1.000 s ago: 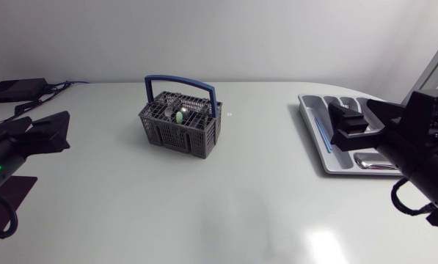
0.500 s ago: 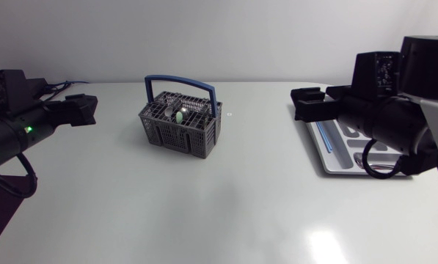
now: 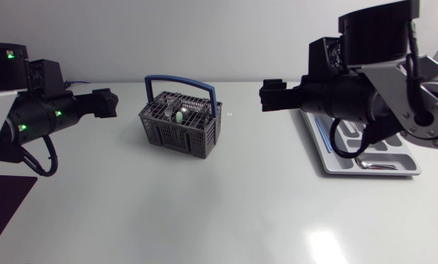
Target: Unload the cutlery basket into the drawer organizer.
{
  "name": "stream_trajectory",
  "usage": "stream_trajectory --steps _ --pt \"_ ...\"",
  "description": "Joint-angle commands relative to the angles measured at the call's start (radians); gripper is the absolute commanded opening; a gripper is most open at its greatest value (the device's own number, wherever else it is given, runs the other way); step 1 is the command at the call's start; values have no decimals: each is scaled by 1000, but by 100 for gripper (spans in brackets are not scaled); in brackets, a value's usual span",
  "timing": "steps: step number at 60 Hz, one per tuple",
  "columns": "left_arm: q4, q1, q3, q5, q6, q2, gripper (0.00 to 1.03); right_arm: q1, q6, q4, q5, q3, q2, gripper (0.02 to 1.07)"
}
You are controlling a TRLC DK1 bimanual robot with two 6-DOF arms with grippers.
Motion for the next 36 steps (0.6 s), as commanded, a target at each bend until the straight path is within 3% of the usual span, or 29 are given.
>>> stream_trajectory --steps 1,16,36 --pt "0 -11 47 -2 -8 33 99 14 48 -41 -6 61 59 102" --pt "-20 -16 122 39 -1 147 99 25 116 -101 -63 151 163 102" --pt "-28 -16 183 159 42 273 96 57 166 -184 -136 269 295 102"
